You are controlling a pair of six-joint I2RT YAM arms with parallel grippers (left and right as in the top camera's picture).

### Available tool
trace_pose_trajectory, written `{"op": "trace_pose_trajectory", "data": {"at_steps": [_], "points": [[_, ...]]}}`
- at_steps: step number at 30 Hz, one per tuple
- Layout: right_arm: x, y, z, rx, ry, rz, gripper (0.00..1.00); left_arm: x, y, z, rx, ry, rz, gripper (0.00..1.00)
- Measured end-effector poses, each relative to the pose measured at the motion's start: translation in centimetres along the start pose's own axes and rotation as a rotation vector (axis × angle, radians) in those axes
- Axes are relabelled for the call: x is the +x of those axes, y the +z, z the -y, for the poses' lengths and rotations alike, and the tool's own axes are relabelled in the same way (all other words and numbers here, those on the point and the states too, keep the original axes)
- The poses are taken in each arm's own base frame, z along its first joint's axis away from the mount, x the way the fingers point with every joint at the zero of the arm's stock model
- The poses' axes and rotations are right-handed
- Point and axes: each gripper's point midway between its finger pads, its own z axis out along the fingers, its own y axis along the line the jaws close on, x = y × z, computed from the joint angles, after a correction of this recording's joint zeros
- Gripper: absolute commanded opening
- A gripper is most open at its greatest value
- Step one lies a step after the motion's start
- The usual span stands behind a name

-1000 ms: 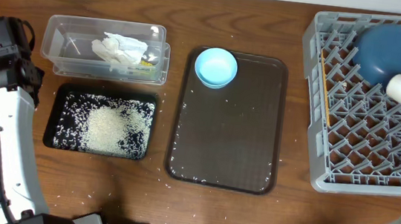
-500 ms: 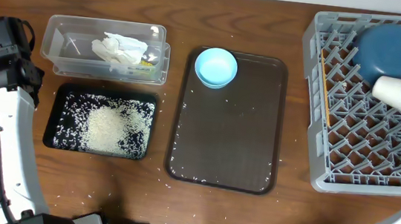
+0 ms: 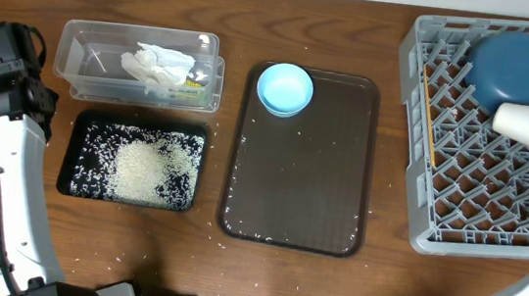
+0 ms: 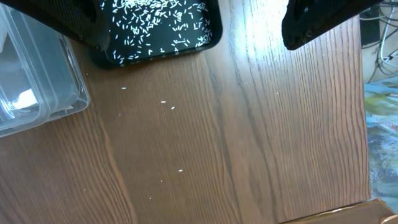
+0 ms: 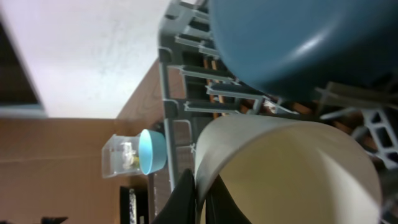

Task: Sort waste into correct bins and load items into the dishwasher rack
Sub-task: 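Lower the cup into the rack, release it and raise the right gripper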

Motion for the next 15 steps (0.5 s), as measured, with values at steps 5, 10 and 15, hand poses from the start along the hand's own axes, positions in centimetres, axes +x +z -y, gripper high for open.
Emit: {"op": "trace_pose_trajectory", "data": {"at_steps": [5,10,15], "points": [[0.18,-0.17,0.42,0.051,0.024,-0.008,0.07,0.00,0.00,0.00,0.000,0.000,0.000,0.91],[0.33,-0.44,0.82,0.089,0.059,-0.012,0.05,0.00,0.00,0.00,0.000,0.000,0.000,0.91],[0.68,-0.53,0.71,0.109,0.093,-0.024,0.06,0.00,0.00,0.00,0.000,0.000,0.000,0.91]]}}
